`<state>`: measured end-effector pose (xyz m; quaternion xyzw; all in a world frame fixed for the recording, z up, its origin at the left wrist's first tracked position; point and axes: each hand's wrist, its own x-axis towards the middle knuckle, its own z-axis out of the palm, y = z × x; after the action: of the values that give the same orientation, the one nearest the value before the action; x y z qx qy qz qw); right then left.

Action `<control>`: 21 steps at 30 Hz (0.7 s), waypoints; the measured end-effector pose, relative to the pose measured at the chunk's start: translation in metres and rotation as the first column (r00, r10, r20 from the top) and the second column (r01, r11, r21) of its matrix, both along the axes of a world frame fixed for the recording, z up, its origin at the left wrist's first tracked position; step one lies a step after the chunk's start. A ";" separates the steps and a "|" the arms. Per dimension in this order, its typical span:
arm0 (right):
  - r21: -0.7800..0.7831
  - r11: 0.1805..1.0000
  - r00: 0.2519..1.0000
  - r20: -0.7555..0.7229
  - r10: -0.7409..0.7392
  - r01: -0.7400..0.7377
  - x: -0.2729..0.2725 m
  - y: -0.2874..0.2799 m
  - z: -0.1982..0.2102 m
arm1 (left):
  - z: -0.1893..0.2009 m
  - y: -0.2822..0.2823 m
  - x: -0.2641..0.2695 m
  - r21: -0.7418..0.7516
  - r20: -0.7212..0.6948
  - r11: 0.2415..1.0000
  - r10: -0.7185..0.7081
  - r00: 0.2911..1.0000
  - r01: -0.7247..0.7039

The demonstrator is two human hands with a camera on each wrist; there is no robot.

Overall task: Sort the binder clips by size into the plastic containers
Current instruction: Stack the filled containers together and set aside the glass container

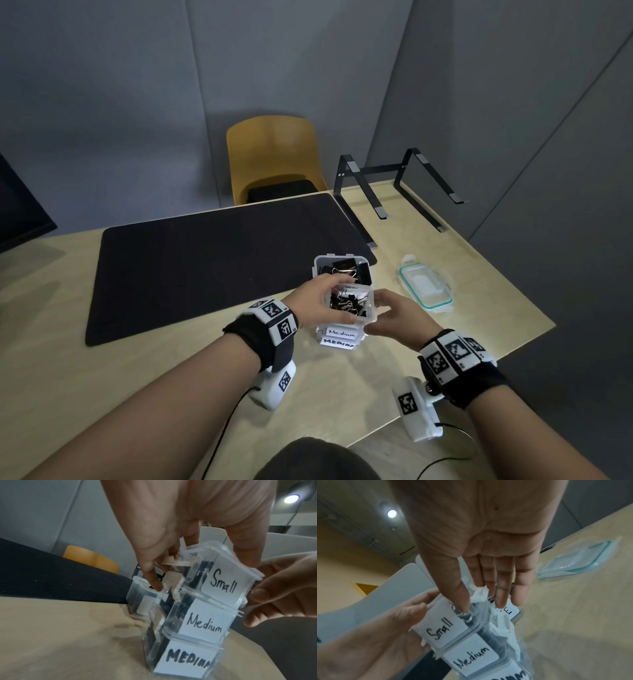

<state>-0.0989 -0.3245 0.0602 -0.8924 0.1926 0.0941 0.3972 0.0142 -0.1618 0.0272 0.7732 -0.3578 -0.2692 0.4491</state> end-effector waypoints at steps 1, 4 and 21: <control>0.018 1.000 1.000 0.010 -0.008 0.008 -0.001 -0.004 0.000 | -0.001 0.000 0.000 -0.007 0.002 1.000 -0.001 1.000 0.001; 0.132 0.986 0.992 0.067 -0.109 0.099 -0.001 -0.012 0.003 | -0.003 0.001 -0.001 -0.004 0.017 1.000 0.005 1.000 -0.005; 0.615 0.701 0.932 -0.252 -0.259 0.361 0.004 -0.013 -0.021 | -0.012 0.003 0.000 -0.035 -0.046 0.999 -0.010 0.999 0.008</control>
<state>-0.0951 -0.3371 0.0387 -0.6428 0.3241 0.1519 0.6773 0.0145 -0.1591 0.0150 0.7571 -0.3556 -0.2827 0.4696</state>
